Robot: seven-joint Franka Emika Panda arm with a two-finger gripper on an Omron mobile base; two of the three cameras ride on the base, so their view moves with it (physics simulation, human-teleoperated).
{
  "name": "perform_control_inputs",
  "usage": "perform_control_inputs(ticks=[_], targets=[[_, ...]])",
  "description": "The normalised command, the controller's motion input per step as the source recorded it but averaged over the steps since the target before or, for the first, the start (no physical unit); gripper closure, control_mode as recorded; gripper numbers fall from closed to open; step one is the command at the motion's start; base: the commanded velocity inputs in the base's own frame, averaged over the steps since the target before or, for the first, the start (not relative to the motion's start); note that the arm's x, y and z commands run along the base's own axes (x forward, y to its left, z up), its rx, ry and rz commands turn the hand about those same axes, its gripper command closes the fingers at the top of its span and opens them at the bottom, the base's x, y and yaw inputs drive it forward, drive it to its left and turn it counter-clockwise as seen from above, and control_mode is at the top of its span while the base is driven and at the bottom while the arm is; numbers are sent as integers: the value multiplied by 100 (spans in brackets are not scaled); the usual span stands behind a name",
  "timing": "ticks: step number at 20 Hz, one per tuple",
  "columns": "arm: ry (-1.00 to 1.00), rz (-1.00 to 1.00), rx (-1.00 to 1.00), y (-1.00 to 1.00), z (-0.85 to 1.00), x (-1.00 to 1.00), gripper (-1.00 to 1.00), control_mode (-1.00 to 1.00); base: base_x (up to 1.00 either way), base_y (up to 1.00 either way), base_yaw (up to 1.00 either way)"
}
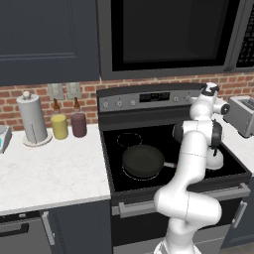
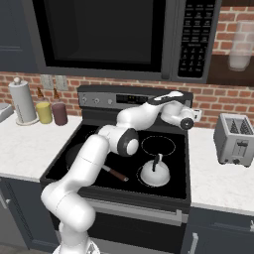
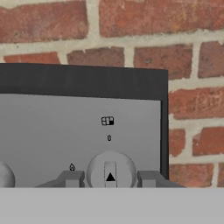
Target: Pick the kettle from the counter and place it on a stove burner. Then turn the burner on.
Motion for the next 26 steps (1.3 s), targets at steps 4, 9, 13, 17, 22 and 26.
perform_control_inputs(ticks=[4,9,13,17,22,26], targets=[[0,2,-2,0,0,0,100,-100,0,0,0],[2,11,-2,0,0,0,100,-100,0,0,0],[3,14,0,0,0,0,100,-100,0,0,0],[1,13,-2,0,0,0,100,-100,0,0,0],[0,11,-4,0,-1,0,100,-100,0,0,0],[-1,2,-3,0,-4,0,100,-100,0,0,0]])
